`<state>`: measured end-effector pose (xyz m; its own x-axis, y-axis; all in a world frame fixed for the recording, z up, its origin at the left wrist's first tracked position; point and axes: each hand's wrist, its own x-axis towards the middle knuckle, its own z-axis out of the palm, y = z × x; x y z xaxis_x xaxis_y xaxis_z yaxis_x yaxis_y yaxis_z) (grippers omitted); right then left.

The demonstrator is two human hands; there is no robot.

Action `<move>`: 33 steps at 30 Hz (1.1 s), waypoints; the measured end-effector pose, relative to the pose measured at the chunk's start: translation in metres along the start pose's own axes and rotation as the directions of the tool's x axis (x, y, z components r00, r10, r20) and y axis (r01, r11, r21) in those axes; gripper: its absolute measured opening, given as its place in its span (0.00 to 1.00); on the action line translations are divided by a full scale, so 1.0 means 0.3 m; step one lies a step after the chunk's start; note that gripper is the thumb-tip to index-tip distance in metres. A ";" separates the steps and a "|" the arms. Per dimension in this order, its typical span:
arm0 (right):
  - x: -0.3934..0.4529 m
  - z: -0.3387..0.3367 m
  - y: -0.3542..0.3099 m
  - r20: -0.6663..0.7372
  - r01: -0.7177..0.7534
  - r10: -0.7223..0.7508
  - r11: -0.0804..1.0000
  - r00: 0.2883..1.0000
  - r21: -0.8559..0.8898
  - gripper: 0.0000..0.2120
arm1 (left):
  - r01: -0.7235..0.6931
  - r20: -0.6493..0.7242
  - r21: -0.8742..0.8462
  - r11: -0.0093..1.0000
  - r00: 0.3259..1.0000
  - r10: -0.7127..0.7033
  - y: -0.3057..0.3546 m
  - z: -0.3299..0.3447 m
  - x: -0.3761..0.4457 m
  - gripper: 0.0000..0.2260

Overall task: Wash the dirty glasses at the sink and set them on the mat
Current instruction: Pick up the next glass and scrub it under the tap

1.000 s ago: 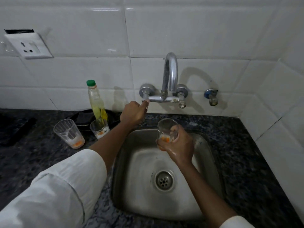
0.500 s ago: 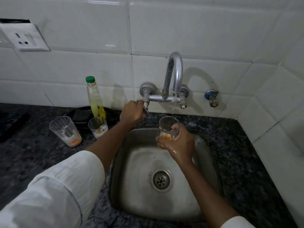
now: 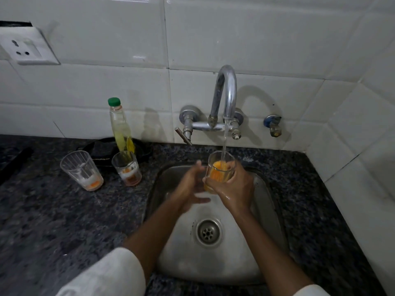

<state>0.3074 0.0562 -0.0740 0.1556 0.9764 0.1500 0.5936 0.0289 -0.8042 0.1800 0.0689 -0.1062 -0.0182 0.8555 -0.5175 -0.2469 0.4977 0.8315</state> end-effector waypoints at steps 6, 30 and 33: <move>-0.001 0.022 0.031 0.168 -0.070 0.068 0.998 0.983 0.004 0.29 | 0.079 0.168 -0.507 0.858 0.986 0.008 -0.107 0.086 0.032 0.21; 0.122 -0.036 -0.026 0.708 0.195 0.004 0.960 0.706 -0.200 0.06 | 0.062 0.278 -0.255 0.965 0.961 0.012 -0.080 0.002 0.116 0.20; 0.102 0.002 -0.029 0.570 -0.404 0.207 0.882 0.795 0.243 0.06 | 0.046 0.288 -0.585 0.809 0.945 0.155 -0.135 0.028 0.094 0.18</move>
<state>0.3064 0.0859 -0.0628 -0.2038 0.9044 -0.3750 0.2685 -0.3167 -0.9097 0.1975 0.0741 -0.1529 0.2234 0.9267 -0.3023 -0.7678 0.3584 0.5311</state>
